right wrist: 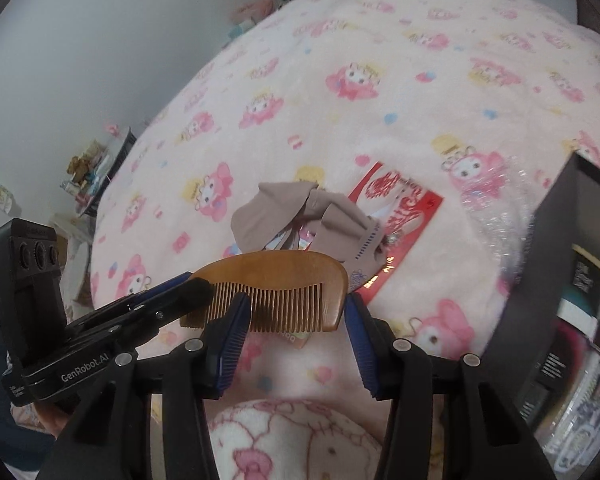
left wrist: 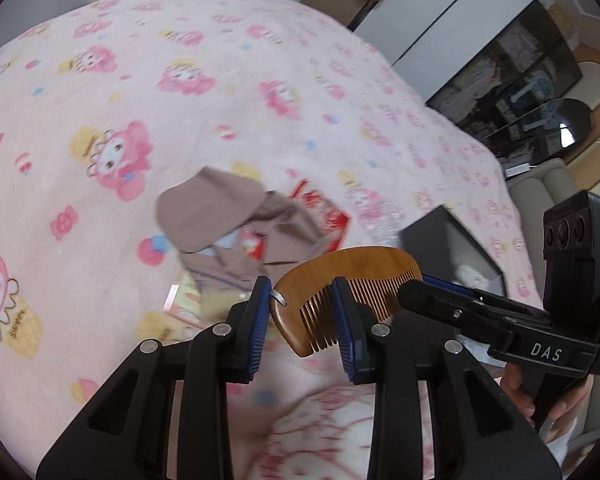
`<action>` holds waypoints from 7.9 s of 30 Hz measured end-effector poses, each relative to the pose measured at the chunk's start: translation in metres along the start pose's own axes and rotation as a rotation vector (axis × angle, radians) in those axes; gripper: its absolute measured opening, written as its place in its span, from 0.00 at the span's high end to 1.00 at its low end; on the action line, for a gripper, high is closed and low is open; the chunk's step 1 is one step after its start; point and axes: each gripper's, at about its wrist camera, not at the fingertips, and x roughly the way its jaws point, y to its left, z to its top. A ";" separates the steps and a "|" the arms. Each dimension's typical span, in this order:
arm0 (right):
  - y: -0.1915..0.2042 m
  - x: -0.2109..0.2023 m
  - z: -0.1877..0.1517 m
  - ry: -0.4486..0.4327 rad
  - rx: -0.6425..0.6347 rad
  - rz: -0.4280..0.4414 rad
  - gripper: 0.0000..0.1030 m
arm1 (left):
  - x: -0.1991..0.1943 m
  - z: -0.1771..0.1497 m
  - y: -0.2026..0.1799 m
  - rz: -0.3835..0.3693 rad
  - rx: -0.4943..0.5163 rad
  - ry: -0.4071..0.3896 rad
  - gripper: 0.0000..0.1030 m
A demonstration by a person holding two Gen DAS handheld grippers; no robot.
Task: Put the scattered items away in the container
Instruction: 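Close the left gripper on the wooden comb and lift it, then carry the wooden comb over the black box, then lower the wooden comb into the box beside the Smart Devil box, then open the left gripper to release the comb and withdraw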
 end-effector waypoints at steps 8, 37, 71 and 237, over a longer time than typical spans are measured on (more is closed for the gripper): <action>-0.031 -0.092 -0.026 -0.148 0.061 -0.026 0.57 | -0.014 -0.008 -0.089 -0.090 0.114 -0.004 0.70; -0.182 -0.217 -0.079 -0.281 0.242 -0.254 0.57 | 0.078 -0.030 -0.279 -0.214 0.344 0.133 0.70; -0.297 -0.163 -0.094 -0.203 0.389 -0.193 0.57 | 0.202 -0.047 -0.309 -0.084 0.376 0.308 0.69; -0.254 -0.106 -0.064 -0.055 0.284 -0.339 0.60 | 0.186 -0.047 -0.270 0.114 0.405 0.295 0.75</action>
